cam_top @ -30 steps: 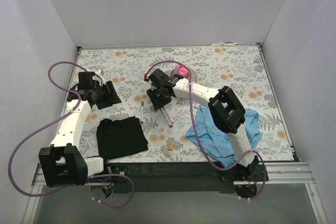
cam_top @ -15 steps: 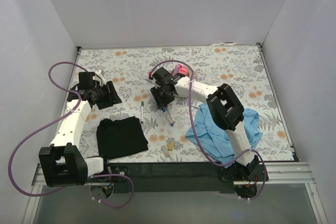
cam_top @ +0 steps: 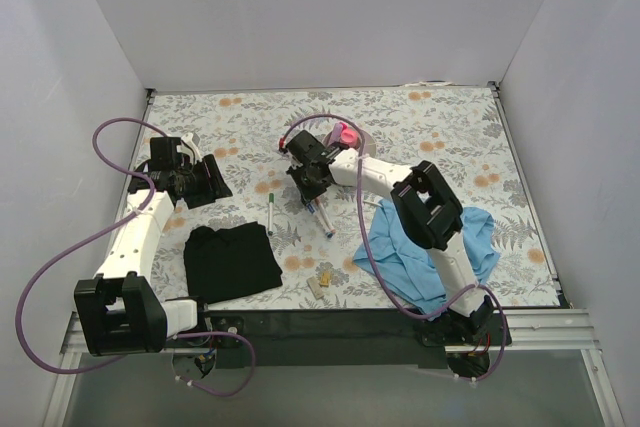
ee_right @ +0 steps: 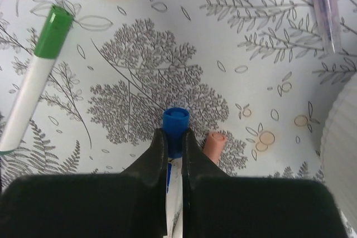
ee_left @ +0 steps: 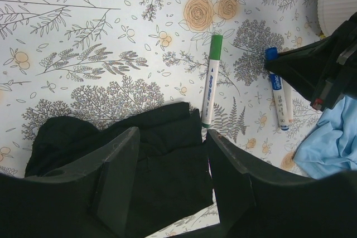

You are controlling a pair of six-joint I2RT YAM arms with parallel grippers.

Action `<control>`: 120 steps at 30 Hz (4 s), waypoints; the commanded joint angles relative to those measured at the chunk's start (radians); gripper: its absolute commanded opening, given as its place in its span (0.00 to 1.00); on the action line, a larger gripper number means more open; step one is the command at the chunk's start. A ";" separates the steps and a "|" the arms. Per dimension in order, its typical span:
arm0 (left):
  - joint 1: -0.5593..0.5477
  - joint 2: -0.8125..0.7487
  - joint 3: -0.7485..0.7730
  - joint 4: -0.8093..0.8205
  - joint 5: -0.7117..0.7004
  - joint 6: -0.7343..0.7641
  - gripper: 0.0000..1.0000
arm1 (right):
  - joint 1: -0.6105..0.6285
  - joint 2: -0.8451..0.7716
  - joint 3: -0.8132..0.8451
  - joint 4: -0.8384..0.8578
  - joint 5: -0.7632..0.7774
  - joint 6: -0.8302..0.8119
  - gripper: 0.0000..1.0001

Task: Sort the stationery into containers
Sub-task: Pick up the pen from the center of the board, then place the pen in the storage box, then pick up the pen from the center of the board.

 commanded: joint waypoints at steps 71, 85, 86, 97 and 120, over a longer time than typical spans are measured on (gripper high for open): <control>-0.078 0.257 0.163 0.419 0.301 0.207 0.53 | -0.412 -0.340 -0.420 1.118 0.033 -0.130 0.22; -0.078 0.016 0.006 0.476 0.265 0.160 0.54 | -0.408 -0.640 -0.431 0.887 -0.022 -0.225 0.64; -0.078 0.001 -0.003 0.482 0.237 0.143 0.55 | -0.402 -0.662 -0.419 0.788 -0.071 -0.273 0.65; -0.076 -0.214 -0.044 0.273 0.129 0.078 0.61 | -0.210 -0.682 -0.309 -0.017 -0.313 -0.232 0.80; -0.059 -0.352 -0.055 0.064 0.028 0.032 0.61 | -0.070 -0.227 -0.173 -0.008 -0.233 -0.146 0.55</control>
